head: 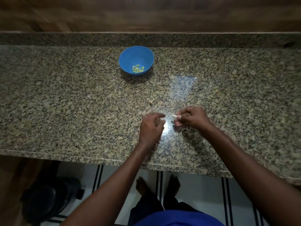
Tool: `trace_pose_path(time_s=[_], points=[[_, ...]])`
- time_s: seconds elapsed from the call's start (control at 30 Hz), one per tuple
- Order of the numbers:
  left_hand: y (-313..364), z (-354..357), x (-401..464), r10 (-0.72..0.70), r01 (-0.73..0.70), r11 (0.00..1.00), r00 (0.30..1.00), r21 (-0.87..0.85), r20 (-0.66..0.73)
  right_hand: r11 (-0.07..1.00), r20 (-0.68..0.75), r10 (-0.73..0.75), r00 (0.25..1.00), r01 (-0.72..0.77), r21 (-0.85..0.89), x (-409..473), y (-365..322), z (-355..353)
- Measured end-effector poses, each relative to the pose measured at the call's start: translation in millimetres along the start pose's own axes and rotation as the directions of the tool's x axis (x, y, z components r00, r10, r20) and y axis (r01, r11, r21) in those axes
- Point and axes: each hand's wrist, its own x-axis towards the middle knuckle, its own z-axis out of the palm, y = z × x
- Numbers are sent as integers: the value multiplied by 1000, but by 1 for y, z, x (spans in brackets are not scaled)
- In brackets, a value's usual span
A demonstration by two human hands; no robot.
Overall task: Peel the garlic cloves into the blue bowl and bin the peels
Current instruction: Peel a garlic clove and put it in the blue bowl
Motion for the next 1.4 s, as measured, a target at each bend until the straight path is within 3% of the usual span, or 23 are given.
trace_pose_path(time_s=[0.07, 0.13, 0.37, 0.53, 0.77, 1.03, 1.13, 1.2, 1.3, 1.4], points=[[19, -11, -2, -103, 132, 949, 988, -287, 112, 998, 19, -45, 999, 44, 51, -11, -2, 3], [28, -15, -3, -129, 186, 905, 977, -382, 170, 994, 28, -83, 996, 81, 67, -19, -6, 7], [41, -26, -12, -153, 254, 821, 961, -511, 232, 988, 43, -140, 989, 142, -52, -34, -8, 11], [47, -32, -13, -152, 292, 738, 950, -609, 272, 980, 176, 0, 984, -35, 198, -44, -20, 6], [56, -33, -12, -187, 372, 606, 926, -703, 329, 867, 326, 141, 935, -276, 416, -39, -18, 0], [65, -36, -10, -209, 461, 498, 886, -735, 414, 927, 340, 45, 939, -166, 335, -45, -23, -6], [65, -37, -11, -223, 466, 548, 882, -694, 416, 984, 287, -4, 958, -48, 173, -47, -27, -9], [64, -36, -12, -261, 419, 701, 904, -577, 339, 995, 146, -44, 988, 56, -81, -48, -29, -3], [67, -26, -12, -311, 348, 860, 937, -372, 159, 841, -108, -227, 968, 139, -523, -50, -29, 18], [72, -19, -10, -402, 400, 832, 912, -386, 80, 702, -124, -431, 894, 246, -668, -55, -24, 31]])
